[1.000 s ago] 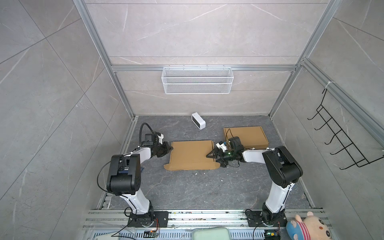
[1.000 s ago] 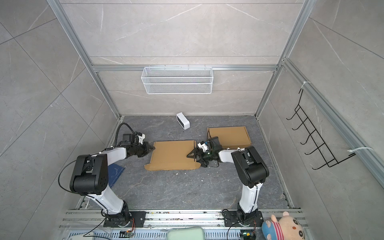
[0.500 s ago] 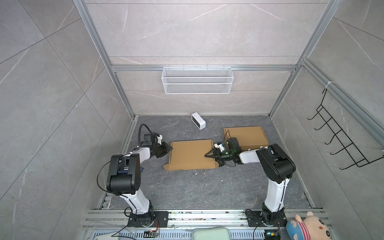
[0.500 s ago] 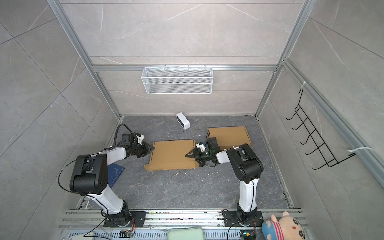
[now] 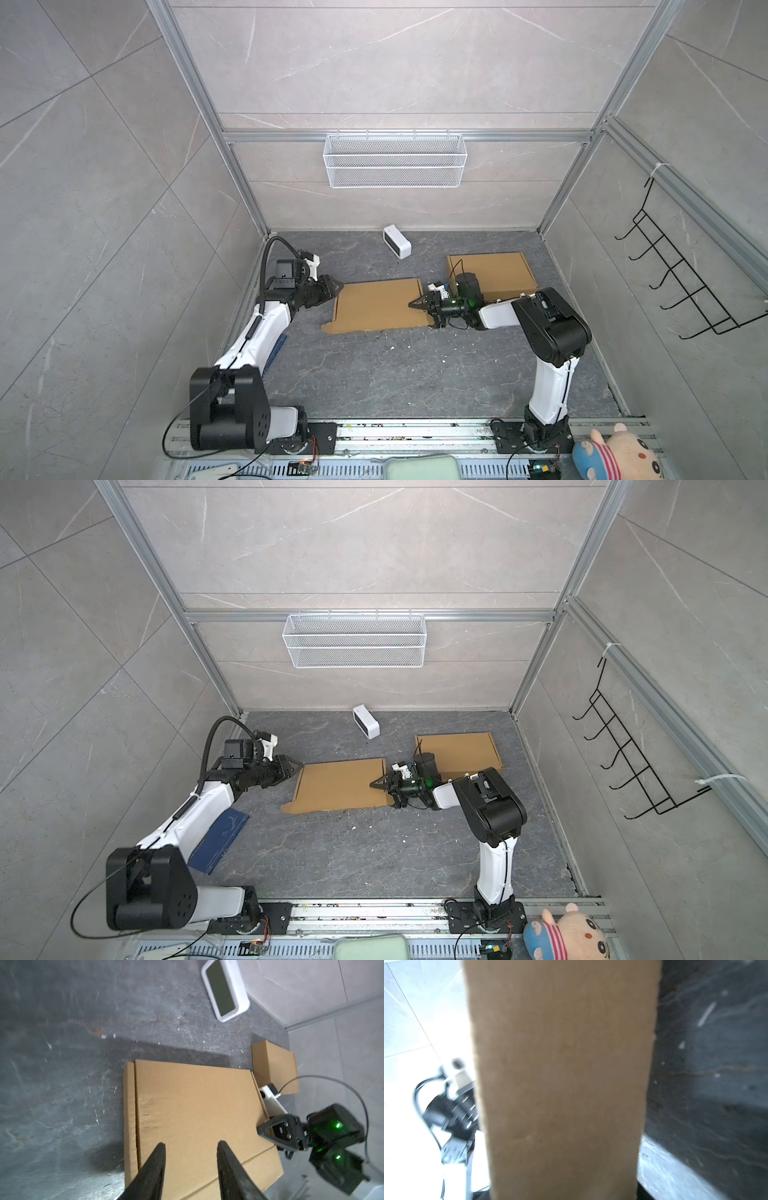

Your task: Fold the paper box

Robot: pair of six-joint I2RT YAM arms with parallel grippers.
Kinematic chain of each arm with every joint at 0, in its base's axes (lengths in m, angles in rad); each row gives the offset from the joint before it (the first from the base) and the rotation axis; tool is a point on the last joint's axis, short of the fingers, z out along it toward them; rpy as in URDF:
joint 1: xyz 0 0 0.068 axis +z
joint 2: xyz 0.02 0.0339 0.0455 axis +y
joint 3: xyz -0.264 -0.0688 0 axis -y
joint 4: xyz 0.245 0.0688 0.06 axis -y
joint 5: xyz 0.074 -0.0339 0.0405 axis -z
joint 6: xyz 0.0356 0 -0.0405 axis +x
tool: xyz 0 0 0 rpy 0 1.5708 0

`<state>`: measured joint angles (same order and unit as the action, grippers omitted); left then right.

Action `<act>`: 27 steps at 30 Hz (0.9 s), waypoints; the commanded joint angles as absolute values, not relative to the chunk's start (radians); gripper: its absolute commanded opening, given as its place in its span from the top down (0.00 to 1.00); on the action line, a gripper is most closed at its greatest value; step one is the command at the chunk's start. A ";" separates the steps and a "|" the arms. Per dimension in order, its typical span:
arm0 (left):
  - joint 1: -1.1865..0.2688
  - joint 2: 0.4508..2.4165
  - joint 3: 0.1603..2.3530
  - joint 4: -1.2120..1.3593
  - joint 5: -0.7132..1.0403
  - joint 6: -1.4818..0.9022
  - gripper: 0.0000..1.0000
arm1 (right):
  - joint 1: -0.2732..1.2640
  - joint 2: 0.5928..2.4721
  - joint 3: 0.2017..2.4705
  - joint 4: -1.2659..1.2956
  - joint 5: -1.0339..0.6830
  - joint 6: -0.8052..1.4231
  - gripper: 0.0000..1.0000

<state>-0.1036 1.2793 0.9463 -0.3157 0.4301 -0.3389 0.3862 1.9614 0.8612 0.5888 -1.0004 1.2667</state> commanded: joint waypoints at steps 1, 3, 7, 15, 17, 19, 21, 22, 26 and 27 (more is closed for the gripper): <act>-0.275 1.136 0.960 -0.378 0.196 -0.050 0.50 | 0.393 1.915 0.850 0.604 -1.011 1.350 0.42; -0.351 1.082 0.949 -0.379 0.117 0.055 0.47 | 0.393 1.905 0.858 0.567 -1.012 1.352 0.44; -0.479 0.990 0.908 -0.383 0.074 0.255 0.42 | 0.393 1.885 0.862 0.546 -1.022 1.389 0.44; -0.721 1.014 0.889 -0.473 -0.048 0.569 0.24 | 0.392 1.840 0.858 0.517 -1.039 1.464 0.45; -0.762 1.061 0.899 -0.492 -0.100 0.611 0.24 | 0.391 1.838 0.857 0.544 -1.041 1.501 0.45; -0.782 1.096 0.899 -0.489 -0.142 0.648 0.23 | 0.391 1.835 0.860 0.557 -1.044 1.524 0.45; -0.787 1.120 0.892 -0.471 -0.163 0.686 0.21 | 0.392 1.825 0.859 0.547 -1.046 1.532 0.45; -0.787 1.128 0.887 -0.450 -0.172 0.706 0.19 | 0.393 1.820 0.856 0.543 -1.048 1.534 0.45; -0.787 1.154 0.844 -0.325 -0.203 0.791 0.12 | 0.393 1.806 0.844 0.531 -1.057 1.545 0.45; -0.788 1.161 0.833 -0.298 -0.207 0.807 0.12 | 0.393 1.804 0.844 0.530 -1.057 1.548 0.45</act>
<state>-0.7849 1.1484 0.8505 -0.4053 -0.1562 0.7021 0.3862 1.8442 0.8577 0.5346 -1.0237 1.5242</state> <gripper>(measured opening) 0.876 0.549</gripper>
